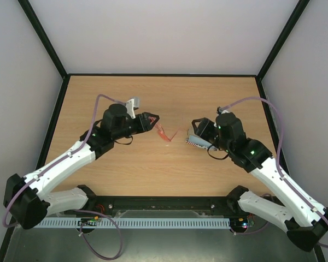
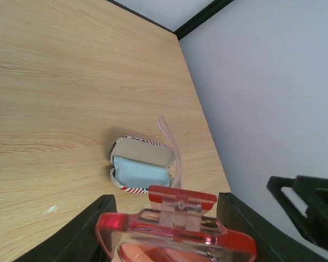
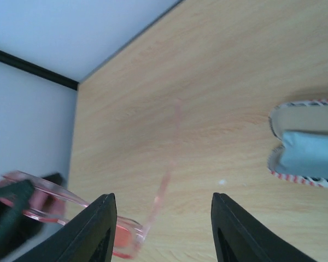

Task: Organize the sunglasses
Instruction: Fold the sunglasses.

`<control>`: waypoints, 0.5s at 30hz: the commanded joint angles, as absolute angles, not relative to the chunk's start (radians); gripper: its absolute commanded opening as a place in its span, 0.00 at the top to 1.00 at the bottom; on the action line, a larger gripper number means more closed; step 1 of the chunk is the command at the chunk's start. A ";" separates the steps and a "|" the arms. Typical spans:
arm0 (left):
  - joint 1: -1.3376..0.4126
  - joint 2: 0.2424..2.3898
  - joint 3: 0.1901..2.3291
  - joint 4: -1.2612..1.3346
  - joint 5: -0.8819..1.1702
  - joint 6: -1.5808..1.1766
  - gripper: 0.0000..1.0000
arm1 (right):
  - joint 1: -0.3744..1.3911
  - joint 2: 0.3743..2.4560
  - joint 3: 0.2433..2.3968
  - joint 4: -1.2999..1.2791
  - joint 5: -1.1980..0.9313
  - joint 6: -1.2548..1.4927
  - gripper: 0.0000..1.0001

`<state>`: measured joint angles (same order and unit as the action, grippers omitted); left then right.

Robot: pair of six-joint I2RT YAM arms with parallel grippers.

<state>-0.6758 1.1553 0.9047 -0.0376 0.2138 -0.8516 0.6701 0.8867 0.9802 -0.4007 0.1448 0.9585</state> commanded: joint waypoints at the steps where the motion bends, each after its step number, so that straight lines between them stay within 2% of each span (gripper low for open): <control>1: -0.613 1.071 0.940 -0.117 0.356 -0.764 0.48 | 0.675 0.821 0.886 -0.524 0.108 0.913 0.53; 12: -0.577 1.057 0.932 -0.133 0.449 -0.748 0.48 | 0.675 0.809 0.691 -0.383 -0.053 0.906 0.52; 15: -0.575 1.070 0.937 -0.140 0.465 -0.741 0.48 | 0.675 0.839 0.667 -0.403 -0.089 0.871 0.48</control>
<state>-0.5850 1.0554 0.9047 -0.1272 0.4099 -0.7650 0.6701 0.8108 0.7013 -0.4141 -0.0120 0.9207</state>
